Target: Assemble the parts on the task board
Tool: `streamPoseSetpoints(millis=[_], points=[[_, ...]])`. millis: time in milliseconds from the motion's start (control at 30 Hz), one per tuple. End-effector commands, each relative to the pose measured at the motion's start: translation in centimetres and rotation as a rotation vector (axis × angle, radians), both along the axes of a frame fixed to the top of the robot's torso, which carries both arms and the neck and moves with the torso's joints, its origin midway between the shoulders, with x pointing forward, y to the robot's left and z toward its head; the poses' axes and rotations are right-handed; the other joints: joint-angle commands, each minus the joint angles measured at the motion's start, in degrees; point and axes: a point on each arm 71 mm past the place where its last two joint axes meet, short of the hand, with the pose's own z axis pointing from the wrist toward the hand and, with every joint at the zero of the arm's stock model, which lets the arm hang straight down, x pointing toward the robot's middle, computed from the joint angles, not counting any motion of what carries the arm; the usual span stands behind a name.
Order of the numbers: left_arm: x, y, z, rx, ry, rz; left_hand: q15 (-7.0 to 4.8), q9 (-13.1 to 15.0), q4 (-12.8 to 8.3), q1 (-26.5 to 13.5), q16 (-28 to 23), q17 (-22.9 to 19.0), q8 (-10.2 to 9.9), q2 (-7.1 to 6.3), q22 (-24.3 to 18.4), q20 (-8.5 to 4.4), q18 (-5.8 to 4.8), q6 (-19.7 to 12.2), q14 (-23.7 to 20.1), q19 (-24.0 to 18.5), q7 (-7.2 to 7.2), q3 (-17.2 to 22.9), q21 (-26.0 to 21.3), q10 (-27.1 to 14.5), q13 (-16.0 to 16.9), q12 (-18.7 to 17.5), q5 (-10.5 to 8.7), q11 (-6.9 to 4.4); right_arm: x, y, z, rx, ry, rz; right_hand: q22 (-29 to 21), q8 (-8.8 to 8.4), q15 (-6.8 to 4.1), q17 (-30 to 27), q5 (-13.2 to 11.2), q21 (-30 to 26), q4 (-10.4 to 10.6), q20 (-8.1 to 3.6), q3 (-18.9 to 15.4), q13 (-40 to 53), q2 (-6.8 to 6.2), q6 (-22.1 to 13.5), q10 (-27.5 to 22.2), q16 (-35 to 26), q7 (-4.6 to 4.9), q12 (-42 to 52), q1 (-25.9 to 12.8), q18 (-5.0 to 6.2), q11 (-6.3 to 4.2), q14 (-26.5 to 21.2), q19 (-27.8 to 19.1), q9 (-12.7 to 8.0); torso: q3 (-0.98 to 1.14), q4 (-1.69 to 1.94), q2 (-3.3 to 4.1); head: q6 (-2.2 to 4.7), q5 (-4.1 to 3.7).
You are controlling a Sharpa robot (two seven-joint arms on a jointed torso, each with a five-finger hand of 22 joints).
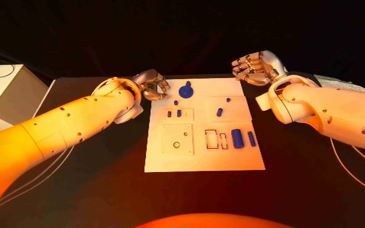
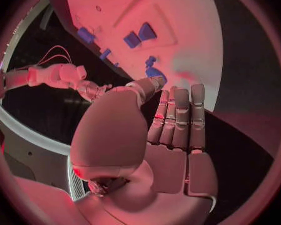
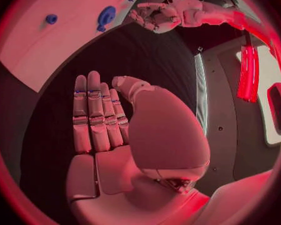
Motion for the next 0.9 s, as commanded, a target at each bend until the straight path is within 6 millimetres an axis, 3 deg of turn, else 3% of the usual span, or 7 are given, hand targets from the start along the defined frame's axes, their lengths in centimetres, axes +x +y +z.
streamPoseSetpoints(millis=[33,67,100,133,233,367,900], points=[[0.0,1.2,1.0,-0.322,0.019,0.035,0.16,0.06,0.54,-0.28,-1.76,-1.30,0.46,0.35,-0.70,0.15,0.69,0.52,-1.17,-0.74,0.95,0.07,-1.19,-0.20,-0.17,0.26,0.02,0.17,-0.1,0.8,-0.7,-0.258,0.030,0.130,4.58,0.58,-1.93,4.17,-0.41,7.39,-1.63,-3.03,-2.11,0.10,0.93,2.23,2.95,6.31,-1.11,0.06,0.40,0.15,-1.43,7.55,4.62,0.17,0.02,-0.01,-0.03,0.45,-0.79],[-0.1,1.7,1.1,-0.361,0.028,0.044,0.20,0.01,0.74,-0.28,-3.15,-2.30,0.43,0.55,-1.34,0.27,0.69,0.63,-1.65,-1.13,1.07,0.08,-2.23,-0.26,-0.28,0.44,0.01,0.33,-0.1,0.9,-0.9,-0.297,0.032,0.142,5.53,0.54,-2.16,5.20,-0.49,8.85,-1.84,-3.45,-2.33,0.09,0.93,2.51,3.31,7.98,-1.20,-0.10,0.32,0.16,-1.79,8.21,5.30,0.17,0.01,0.01,-0.06,0.55,-1.13],[-0.2,2.1,1.1,-0.403,0.043,0.052,0.29,-0.04,0.88,-0.34,-3.60,-2.65,0.33,0.67,-1.57,0.29,0.72,0.55,-1.70,-1.14,1.24,0.08,-2.57,-0.30,-0.34,0.50,0.04,0.34,-0.1,0.9,-1.0,-0.339,0.034,0.154,9.21,0.06,-2.78,11.31,-0.99,13.92,-2.35,-4.48,-1.84,0.02,1.14,3.19,4.36,19.04,-1.63,-1.15,-0.10,-0.34,-2.41,7.91,5.78,0.07,0.01,0.02,-0.07,0.58,-1.35],[-0.4,2.6,1.0,-0.457,0.065,0.059,0.33,-0.11,0.99,-0.40,-3.90,-2.90,0.21,0.72,-1.75,0.32,0.72,0.40,-1.68,-1.10,1.40,0.04,-2.81,-0.32,-0.38,0.55,0.05,0.42,0.0,1.0,-1.3,-0.392,0.036,0.167,11.03,-0.09,-2.82,13.58,-1.32,16.46,-2.57,-4.77,-1.00,0.10,1.26,3.65,4.89,22.69,-2.00,-1.55,-0.11,-0.12,-2.59,7.54,6.26,0.10,0.02,0.04,-0.09,0.65,-1.71],[-1.1,3.8,0.6,-0.600,0.125,0.063,0.38,-0.22,1.28,-0.30,-4.59,-3.53,0.01,1.46,-2.20,0.35,0.75,0.20,-1.46,-0.84,1.59,0.15,-3.35,-0.18,-0.45,0.81,0.03,0.50,-0.1,1.2,-2.2,-0.533,0.041,0.186,14.83,-0.66,-2.89,34.19,-1.97,21.35,-2.29,-4.46,0.92,0.14,0.43,4.04,5.37,43.83,-1.97,-1.79,-1.62,0.05,-2.56,8.76,6.38,0.27,0.04,0.10,-0.12,0.92,-2.64],[-2.2,4.7,0.3,-0.743,0.169,0.047,0.49,-0.26,1.90,-1.02,-5.14,-4.09,-0.06,1.32,-2.86,0.40,0.75,0.18,-1.10,-0.49,1.57,-0.81,-4.17,-0.42,-0.59,0.92,-0.21,0.53,-0.1,1.2,-3.4,-0.681,0.036,0.172,20.41,-1.17,-2.90,44.37,-2.90,26.64,-2.00,-3.67,2.80,0.13,-0.56,3.87,5.09,53.86,-1.87,-1.82,-2.67,-0.44,-2.54,8.43,7.17,0.65,-0.01,0.37,-0.14,1.25,-3.43],[-5.2,6.1,0.1,-0.933,0.205,0.028,0.46,-0.25,2.88,-1.89,-5.61,-4.76,-0.04,0.60,-4.49,0.44,0.75,0.18,-0.57,0.46,1.37,-3.61,-6.17,-0.74,-0.80,1.27,-0.41,0.44,-0.3,1.4,-4.7,-0.866,-0.001,0.102,26.95,-2.52,-1.76,50.77,-4.55,31.95,-0.11,-2.43,3.26,0.00,-3.72,1.75,-1.18,60.44,-1.63,-1.94,-5.26,-1.15,-1.37,8.18,8.74,1.09,-0.02,0.35,-0.17,1.24,-3.86]])
